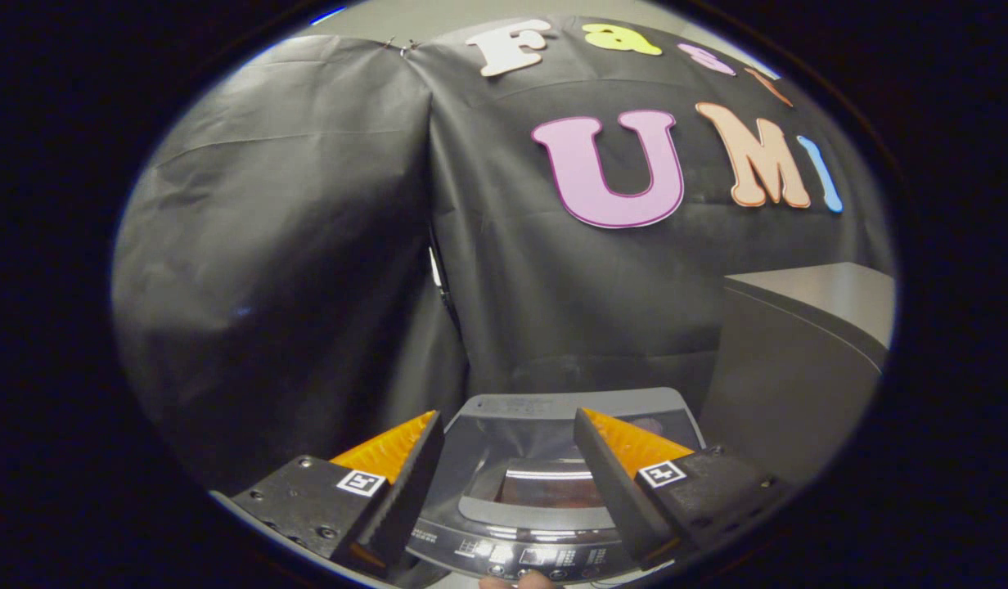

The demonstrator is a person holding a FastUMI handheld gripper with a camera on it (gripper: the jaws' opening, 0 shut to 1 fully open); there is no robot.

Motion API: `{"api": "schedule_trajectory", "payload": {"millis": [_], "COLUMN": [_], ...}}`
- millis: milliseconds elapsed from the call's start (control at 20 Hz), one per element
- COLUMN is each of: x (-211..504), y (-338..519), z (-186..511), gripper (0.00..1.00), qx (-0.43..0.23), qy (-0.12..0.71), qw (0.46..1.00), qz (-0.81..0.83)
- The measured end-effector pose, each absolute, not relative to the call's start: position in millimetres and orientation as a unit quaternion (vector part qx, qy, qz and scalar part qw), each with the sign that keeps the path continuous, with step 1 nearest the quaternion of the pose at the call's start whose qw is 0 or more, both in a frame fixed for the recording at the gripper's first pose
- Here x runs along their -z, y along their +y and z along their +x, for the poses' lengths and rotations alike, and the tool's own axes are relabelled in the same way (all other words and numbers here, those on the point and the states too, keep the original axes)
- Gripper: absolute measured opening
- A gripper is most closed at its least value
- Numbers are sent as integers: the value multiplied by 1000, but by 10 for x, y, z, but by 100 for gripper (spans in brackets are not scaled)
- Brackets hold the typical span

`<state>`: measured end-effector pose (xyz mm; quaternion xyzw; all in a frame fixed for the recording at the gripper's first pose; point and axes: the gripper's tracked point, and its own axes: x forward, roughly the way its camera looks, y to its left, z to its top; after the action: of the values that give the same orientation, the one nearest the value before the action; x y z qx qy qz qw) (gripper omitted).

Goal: Put the clothes into the washing machine and then close the washing machine lid.

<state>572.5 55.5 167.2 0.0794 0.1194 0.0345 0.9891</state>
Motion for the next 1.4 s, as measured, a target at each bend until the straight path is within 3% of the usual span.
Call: {"api": "schedule_trajectory", "payload": {"millis": [750,1400], "x": [-1793,-1462], "y": [271,-125], "z": [4191,2984], "gripper": [96,96], "qx": [-19,2], "qy": [55,40], "qw": [993,991], "qz": [108,130]}}
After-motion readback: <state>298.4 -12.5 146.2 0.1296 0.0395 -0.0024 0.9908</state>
